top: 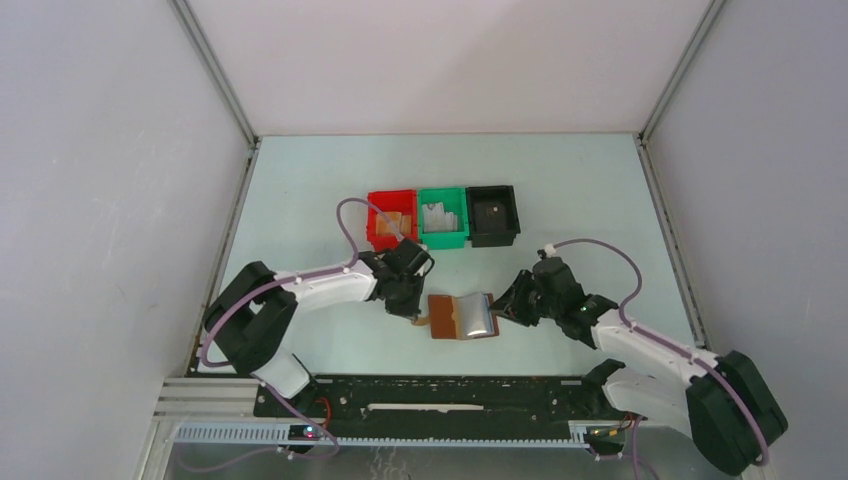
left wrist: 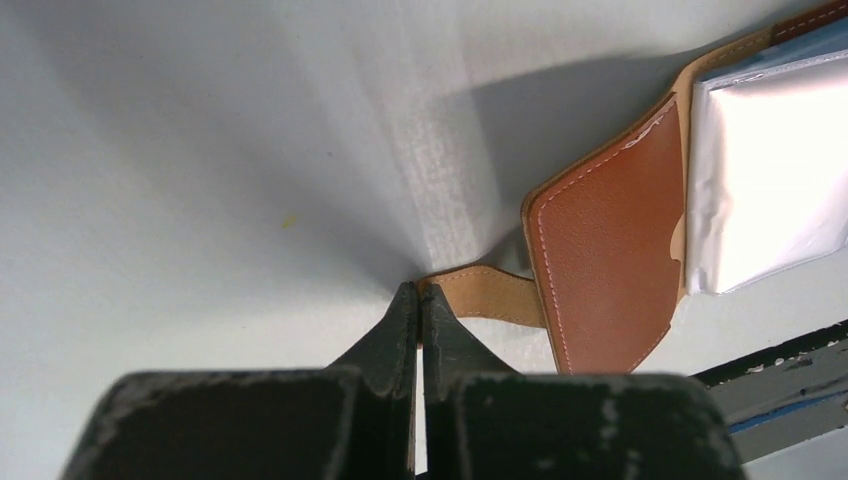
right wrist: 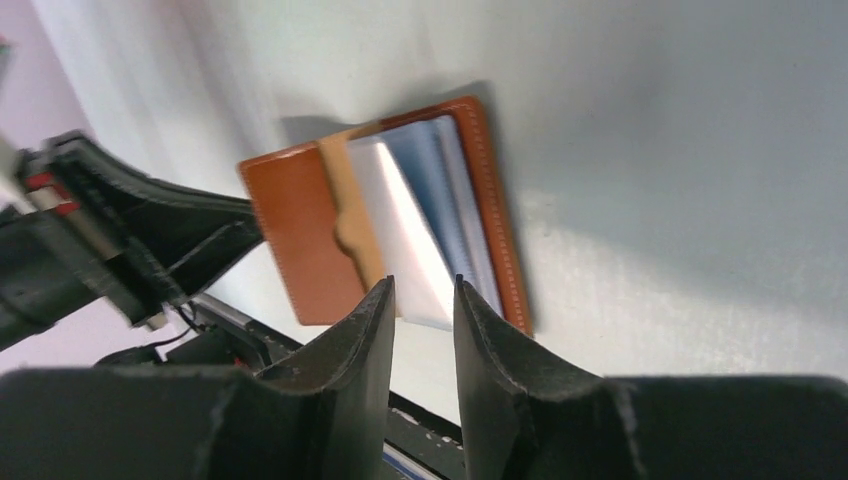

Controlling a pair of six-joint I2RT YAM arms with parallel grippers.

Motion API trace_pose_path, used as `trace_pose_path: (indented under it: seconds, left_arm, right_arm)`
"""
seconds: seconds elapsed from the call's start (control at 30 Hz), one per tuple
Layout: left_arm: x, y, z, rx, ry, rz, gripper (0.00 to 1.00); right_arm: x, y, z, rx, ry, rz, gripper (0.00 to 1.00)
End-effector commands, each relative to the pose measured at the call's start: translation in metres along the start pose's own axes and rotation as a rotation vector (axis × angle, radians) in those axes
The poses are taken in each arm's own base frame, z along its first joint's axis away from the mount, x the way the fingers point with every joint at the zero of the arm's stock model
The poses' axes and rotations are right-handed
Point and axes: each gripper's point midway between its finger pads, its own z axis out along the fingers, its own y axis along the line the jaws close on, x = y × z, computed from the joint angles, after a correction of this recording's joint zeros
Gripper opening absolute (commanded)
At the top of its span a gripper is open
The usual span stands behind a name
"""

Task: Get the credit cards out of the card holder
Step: Remove the credit card from the card holder.

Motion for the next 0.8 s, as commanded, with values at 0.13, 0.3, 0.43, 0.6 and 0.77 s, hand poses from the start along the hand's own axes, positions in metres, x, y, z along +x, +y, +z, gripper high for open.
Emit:
trace_pose_path:
  seconds: [0.13, 0.3, 0.43, 0.6, 0.77]
  left_arm:
    - [-0.012, -0.023, -0.003, 0.091, -0.007, 0.036, 0.00]
    - [-0.015, -0.021, 0.000, 0.069, -0.002, 0.041, 0.00]
    - [-0.012, -0.020, 0.002, 0.064, 0.007, 0.038, 0.00]
    - [-0.014, -0.019, 0.002, 0.059, 0.004, 0.045, 0.00]
    - [-0.014, -0.019, 0.002, 0.057, 0.004, 0.047, 0.00]
  right_arm:
    - [-0.011, 0.022, -0.009, -0.081, -0.056, -0.057, 0.40]
    - [0.002, 0.013, 0.009, -0.038, 0.026, -0.052, 0.41]
    - [0.006, 0.003, 0.018, 0.003, 0.049, -0.058, 0.41]
    - [0.010, 0.005, 0.022, -0.003, 0.071, -0.064, 0.40]
    - [-0.004, 0.009, 0.007, 0.022, -0.051, -0.084, 0.42]
